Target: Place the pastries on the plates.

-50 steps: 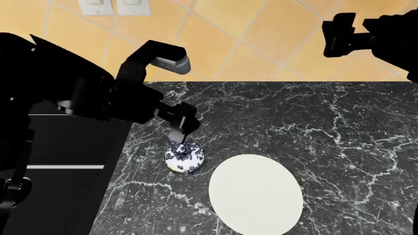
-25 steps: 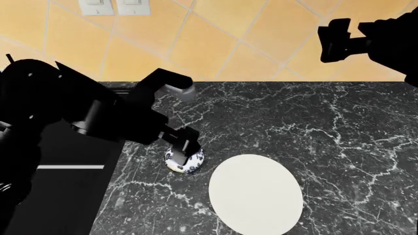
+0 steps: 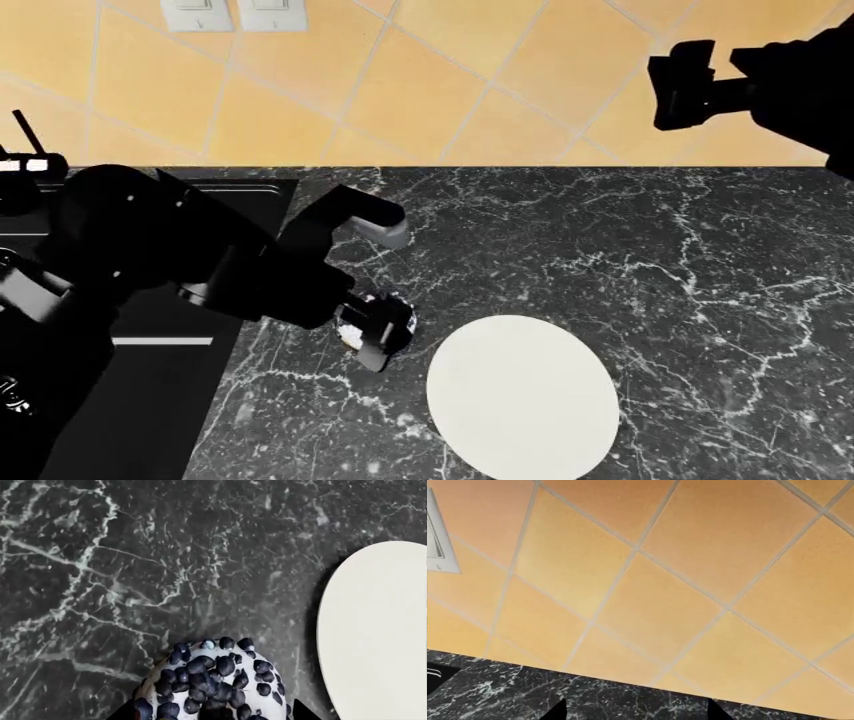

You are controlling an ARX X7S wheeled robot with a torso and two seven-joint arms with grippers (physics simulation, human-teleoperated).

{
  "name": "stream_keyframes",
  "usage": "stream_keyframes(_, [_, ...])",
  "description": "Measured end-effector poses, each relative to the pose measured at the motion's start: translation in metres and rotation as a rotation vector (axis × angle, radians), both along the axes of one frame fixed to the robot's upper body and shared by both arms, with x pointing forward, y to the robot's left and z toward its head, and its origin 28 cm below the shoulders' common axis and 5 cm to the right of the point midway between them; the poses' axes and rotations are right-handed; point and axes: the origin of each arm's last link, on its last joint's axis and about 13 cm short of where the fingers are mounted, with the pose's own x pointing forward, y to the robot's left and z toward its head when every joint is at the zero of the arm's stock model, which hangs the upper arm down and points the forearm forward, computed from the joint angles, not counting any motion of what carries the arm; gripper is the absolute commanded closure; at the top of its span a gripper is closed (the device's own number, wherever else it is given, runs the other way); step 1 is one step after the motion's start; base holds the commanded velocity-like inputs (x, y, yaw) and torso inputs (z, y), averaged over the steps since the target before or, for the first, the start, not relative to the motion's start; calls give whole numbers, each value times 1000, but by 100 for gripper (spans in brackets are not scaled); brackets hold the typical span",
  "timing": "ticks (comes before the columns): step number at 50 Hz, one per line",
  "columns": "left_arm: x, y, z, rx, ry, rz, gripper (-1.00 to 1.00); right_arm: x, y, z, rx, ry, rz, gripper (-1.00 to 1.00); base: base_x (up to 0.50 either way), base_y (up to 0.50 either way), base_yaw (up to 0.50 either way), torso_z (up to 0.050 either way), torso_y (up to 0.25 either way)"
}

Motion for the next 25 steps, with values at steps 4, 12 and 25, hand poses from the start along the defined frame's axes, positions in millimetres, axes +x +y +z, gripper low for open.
stream_keyframes(4, [0, 0, 0, 0, 0, -2, -100, 0, 0, 0, 1, 1, 1, -100, 0, 0, 0, 0, 0])
stream_keyframes(12, [1, -1, -1, 1, -6, -1, 100, 0, 0, 0, 3, 3, 2, -100, 0, 0, 0, 0, 0])
stream_keyframes(25, [1, -4, 15, -10, -53, -3, 100, 0, 0, 0, 5, -2, 0, -100, 0, 0, 0, 0, 0])
